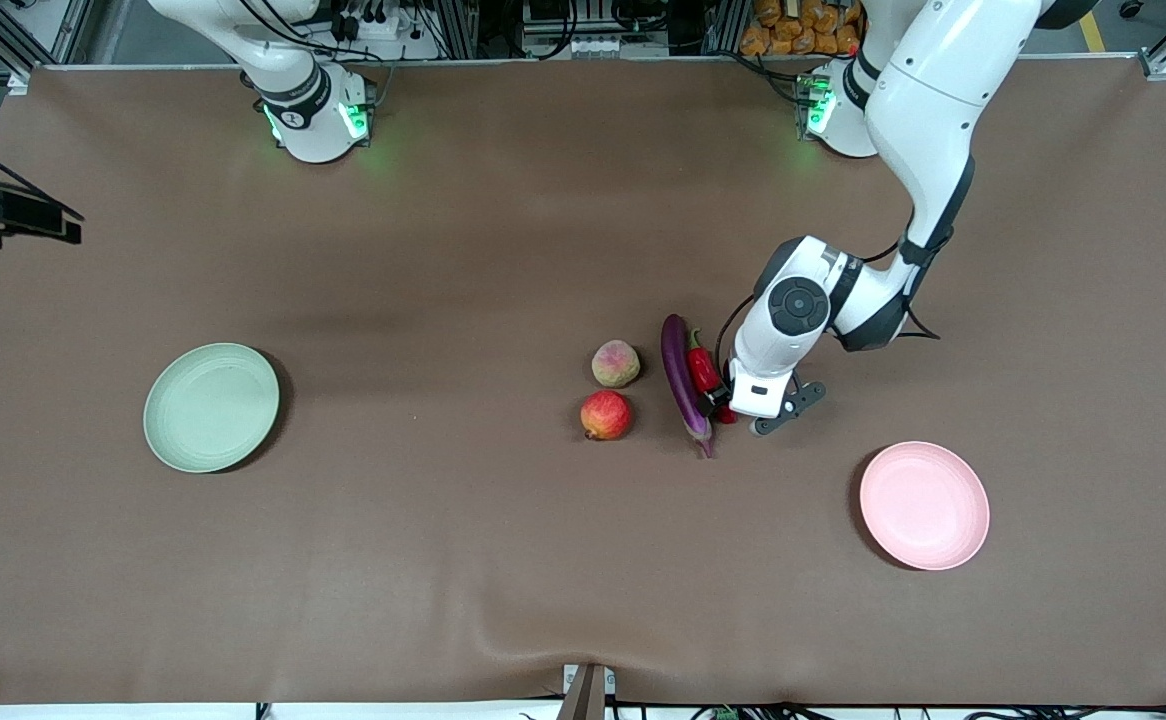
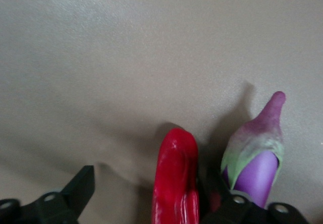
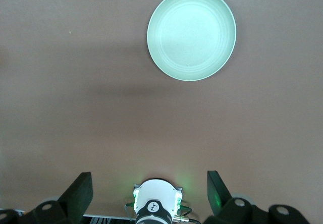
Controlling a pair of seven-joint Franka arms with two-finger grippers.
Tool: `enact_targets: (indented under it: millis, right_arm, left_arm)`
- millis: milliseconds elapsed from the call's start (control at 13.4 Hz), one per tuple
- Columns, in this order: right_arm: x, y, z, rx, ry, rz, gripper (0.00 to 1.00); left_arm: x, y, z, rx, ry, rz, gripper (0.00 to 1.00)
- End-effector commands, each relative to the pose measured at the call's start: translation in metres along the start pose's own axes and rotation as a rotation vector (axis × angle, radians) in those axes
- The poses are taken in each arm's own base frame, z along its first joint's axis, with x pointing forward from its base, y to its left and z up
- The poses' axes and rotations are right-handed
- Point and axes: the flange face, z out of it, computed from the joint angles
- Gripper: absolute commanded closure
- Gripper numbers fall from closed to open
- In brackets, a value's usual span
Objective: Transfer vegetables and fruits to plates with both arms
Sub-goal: 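Reach the left gripper down to the red chili pepper and grasp it, then carry the chili onto the pink plate with the left gripper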
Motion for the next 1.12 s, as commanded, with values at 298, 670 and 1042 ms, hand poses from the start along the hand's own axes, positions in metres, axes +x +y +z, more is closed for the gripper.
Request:
enact_targets:
  millis: [298, 670, 1042]
  right_arm:
    - [0.066, -0.026, 0.055, -0.022, -0.07, -0.045, 0.0]
    - [0.101, -0.123, 0.085, 0.079, -0.024, 0.21, 0.0]
    - [0.137, -0.267, 0.141, 0.194, 0.054, 0.421, 0.0]
  left_arm:
    - [0.015, -0.001, -0.017, -0.016, 0.05, 0.03, 1.0]
    - [0.136, -0.076, -0.078, 0.013, 0.115, 0.196, 1.0]
    - [0.282, -0.139, -0.123, -0.009, 0.198, 0.148, 1.0]
